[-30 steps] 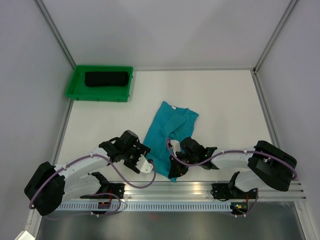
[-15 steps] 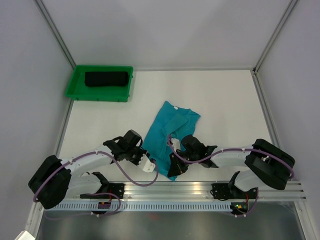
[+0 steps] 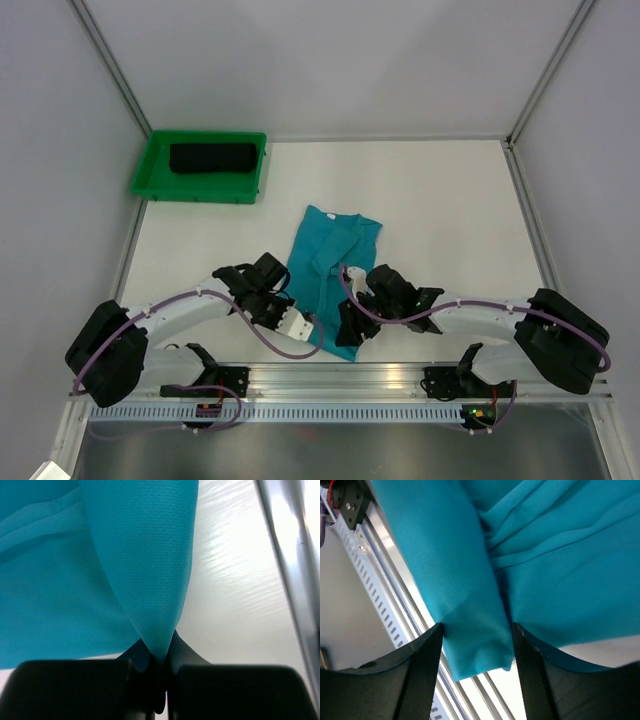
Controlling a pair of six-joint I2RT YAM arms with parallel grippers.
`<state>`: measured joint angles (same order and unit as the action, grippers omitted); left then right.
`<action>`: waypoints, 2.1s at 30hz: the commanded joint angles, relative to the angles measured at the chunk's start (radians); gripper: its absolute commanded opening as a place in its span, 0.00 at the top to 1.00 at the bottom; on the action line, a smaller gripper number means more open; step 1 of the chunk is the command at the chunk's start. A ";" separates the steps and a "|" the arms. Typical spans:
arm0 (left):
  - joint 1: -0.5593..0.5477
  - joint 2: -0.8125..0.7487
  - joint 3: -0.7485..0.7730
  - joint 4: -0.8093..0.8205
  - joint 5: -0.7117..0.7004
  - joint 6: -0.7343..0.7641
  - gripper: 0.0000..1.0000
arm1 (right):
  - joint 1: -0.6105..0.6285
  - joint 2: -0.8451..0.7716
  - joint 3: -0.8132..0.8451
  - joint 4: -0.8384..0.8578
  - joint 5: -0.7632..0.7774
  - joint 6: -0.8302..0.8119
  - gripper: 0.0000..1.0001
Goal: Roll the t-shirts
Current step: Roll the tshirt
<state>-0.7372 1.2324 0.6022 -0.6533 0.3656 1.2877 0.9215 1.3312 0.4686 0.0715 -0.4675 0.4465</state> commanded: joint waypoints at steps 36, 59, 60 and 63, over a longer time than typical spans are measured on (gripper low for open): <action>0.220 0.216 0.316 -0.447 0.321 -0.105 0.44 | 0.145 -0.066 -0.073 0.143 -0.006 0.129 0.84; 0.242 0.308 0.209 -0.404 0.283 -0.228 0.98 | 0.008 0.115 -0.090 0.162 -0.221 0.147 0.86; 0.242 0.321 0.206 -0.398 0.277 -0.226 0.98 | 0.010 0.126 -0.087 0.172 -0.223 0.152 0.85; 0.242 0.381 0.229 -0.388 0.263 -0.269 0.98 | 0.007 0.132 -0.065 0.188 -0.182 0.155 0.73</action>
<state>-0.5014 1.5749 0.8215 -1.0401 0.6781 1.0199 0.9318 1.4544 0.3759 0.2478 -0.6468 0.6117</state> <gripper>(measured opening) 0.043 0.234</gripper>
